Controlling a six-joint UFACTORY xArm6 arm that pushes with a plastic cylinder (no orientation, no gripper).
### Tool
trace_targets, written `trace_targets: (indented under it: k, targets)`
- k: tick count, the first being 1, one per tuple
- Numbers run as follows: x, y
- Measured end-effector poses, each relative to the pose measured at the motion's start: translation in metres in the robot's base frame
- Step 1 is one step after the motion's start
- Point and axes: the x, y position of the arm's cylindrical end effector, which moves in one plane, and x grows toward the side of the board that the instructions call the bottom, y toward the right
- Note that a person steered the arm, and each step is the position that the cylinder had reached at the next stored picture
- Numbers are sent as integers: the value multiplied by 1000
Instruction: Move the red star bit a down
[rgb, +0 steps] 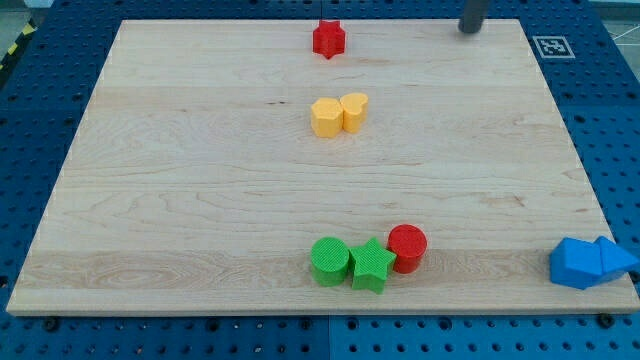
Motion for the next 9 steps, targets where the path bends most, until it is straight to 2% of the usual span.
trace_targets:
  k: [1,4,5,6,7,8,9]
  targets:
    - [-4,-10]
    - [2,-178]
    - [21,-231]
    - [51,-251]
    - [26,-241]
    - [10,-204]
    - [27,-188]
